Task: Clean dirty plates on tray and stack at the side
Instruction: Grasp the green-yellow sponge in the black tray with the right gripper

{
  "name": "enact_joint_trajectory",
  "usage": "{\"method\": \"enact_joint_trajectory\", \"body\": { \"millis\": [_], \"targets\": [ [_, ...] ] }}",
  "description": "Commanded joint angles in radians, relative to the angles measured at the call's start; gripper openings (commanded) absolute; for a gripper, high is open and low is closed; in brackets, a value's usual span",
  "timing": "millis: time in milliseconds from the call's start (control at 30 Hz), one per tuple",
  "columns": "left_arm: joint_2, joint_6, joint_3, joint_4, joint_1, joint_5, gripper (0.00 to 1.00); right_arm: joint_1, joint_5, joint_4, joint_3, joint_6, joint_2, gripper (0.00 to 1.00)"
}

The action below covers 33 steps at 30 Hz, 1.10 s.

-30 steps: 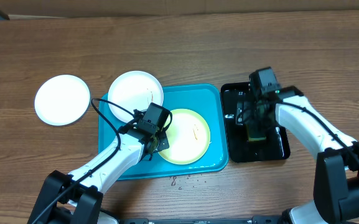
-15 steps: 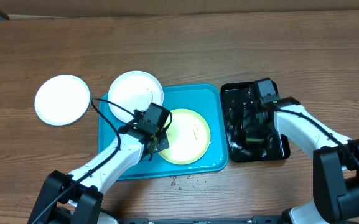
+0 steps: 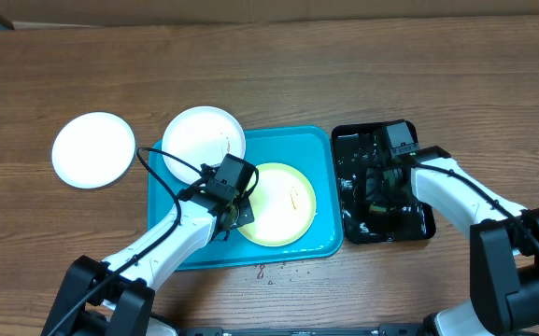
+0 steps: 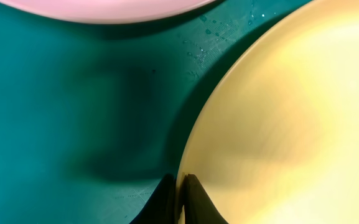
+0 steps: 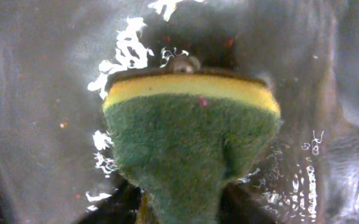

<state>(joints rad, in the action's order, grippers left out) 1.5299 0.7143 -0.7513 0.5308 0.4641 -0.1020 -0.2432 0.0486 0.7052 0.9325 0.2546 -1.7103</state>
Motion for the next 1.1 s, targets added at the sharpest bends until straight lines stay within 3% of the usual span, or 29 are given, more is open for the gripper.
{"method": "enact_joint_trajectory", "body": {
  "millis": [0,67,133,200,367,400,433,500,667,833,967,1067],
  "targets": [
    [0.003,-0.012,-0.014,0.0,-0.005,-0.01,0.09,0.003,-0.001,0.07,0.054,0.006,-0.005,0.53],
    [0.003,-0.012,-0.014,0.003,-0.005,-0.011,0.1,0.003,-0.002,0.115,0.082,0.008,-0.005,0.54],
    [0.003,-0.012,-0.014,0.003,-0.005,-0.011,0.1,0.003,-0.017,0.138,0.084,0.008,-0.005,0.66],
    [0.003,-0.011,-0.014,0.002,-0.005,-0.01,0.07,0.003,-0.041,0.156,0.073,0.008,-0.005,0.67],
    [0.003,-0.011,-0.014,0.002,-0.005,-0.012,0.04,0.002,-0.043,0.084,-0.011,0.008,-0.005,0.29],
    [0.003,-0.012,-0.014,0.003,-0.005,-0.012,0.04,0.002,-0.043,0.057,-0.028,0.008,-0.005,0.28],
    [0.003,-0.012,-0.014,0.003,-0.005,-0.013,0.04,0.002,-0.043,0.051,-0.031,0.008,-0.005,0.31],
    [0.003,-0.024,-0.014,0.008,-0.005,-0.024,0.05,0.002,-0.054,0.08,-0.011,0.008,-0.005,0.48],
    [0.003,-0.023,-0.014,0.016,-0.005,-0.041,0.08,0.003,-0.058,0.283,0.171,0.007,-0.005,0.57],
    [0.003,-0.023,-0.014,0.023,-0.005,-0.043,0.08,0.003,-0.026,0.317,0.235,0.007,-0.005,0.87],
    [0.003,-0.031,-0.014,0.022,-0.005,-0.044,0.1,0.003,0.0,0.245,0.172,0.003,-0.008,0.87],
    [0.003,-0.031,-0.014,0.022,-0.005,-0.043,0.1,0.003,0.018,0.139,0.083,0.004,-0.009,0.76]
  ]
}}
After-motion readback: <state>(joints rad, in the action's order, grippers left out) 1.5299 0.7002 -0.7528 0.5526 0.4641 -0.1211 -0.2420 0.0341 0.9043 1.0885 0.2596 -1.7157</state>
